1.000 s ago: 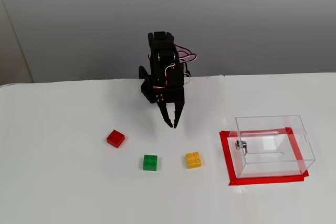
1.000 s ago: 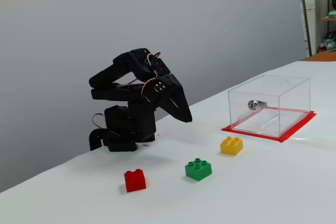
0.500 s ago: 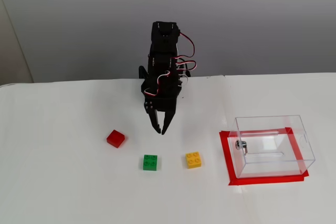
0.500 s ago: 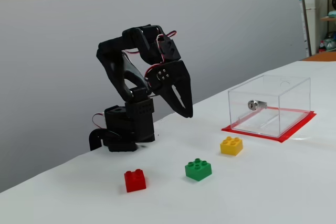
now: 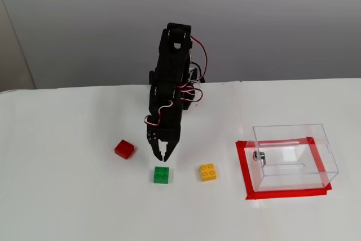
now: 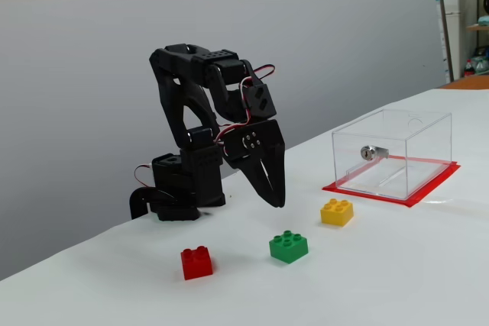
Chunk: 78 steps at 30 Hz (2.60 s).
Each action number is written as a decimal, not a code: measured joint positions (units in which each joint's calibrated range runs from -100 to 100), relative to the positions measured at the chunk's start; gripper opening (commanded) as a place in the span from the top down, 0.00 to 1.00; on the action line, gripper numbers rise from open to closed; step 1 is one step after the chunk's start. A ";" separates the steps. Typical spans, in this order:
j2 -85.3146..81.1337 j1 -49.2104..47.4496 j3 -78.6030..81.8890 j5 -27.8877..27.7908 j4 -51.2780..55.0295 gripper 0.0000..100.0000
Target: Pick the green lego brick and place it into the transparent box
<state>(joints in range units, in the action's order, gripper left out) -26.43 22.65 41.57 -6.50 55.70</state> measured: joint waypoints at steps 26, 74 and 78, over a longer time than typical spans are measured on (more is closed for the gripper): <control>9.89 -3.42 -4.06 -1.95 -4.80 0.62; 26.13 -7.80 -6.53 -2.05 -6.77 0.60; 26.22 -7.80 -6.53 -2.05 -6.77 0.60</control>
<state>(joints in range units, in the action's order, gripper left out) -0.21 14.85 35.04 -8.55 48.93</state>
